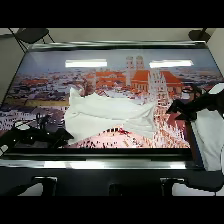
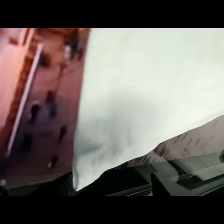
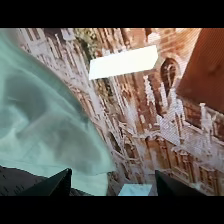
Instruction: Fold the shirts.
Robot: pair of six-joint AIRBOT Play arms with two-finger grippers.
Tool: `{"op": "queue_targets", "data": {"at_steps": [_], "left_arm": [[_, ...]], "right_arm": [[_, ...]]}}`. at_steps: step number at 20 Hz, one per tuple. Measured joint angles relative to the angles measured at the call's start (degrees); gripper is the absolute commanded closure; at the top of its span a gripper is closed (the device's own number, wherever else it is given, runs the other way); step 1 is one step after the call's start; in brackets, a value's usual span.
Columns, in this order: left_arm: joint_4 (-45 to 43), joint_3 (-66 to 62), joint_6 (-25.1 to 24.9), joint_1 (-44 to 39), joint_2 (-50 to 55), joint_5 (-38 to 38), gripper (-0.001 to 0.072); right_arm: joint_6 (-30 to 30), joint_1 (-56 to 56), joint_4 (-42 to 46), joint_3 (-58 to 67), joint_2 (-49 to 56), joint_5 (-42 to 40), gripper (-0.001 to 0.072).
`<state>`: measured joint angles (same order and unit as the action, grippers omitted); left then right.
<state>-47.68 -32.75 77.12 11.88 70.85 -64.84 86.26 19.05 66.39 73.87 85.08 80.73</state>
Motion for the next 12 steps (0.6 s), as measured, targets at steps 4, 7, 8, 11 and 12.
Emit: {"op": "queue_targets", "data": {"at_steps": [4, 7, 8, 11, 12], "left_arm": [[1.03, 0.55, 1.9, -4.2, 1.14, 7.39, 0.065], [1.57, 0.55, 2.84, -5.49, 1.31, 9.11, 0.0671], [1.66, 0.55, 2.89, -5.7, 1.36, 9.35, 0.0671], [1.73, 0.55, 3.19, -6.05, 1.31, 9.75, 0.0671], [1.7, 0.57, 3.26, -6.1, 1.25, 9.75, 0.0671]], "right_arm": [[-0.13, 0.0, -0.33, -0.66, 1.27, -0.09, 0.0092], [-0.59, -0.09, -2.51, -3.72, 1.75, -1.81, 0.0114], [-1.29, -0.35, -3.54, -5.25, 1.86, -2.82, 0.0168], [-3.67, -2.71, -5.07, -9.16, 2.03, -8.04, 0.0171], [-4.63, -4.09, -5.51, -9.86, 2.1, -9.81, 0.0168]]}}
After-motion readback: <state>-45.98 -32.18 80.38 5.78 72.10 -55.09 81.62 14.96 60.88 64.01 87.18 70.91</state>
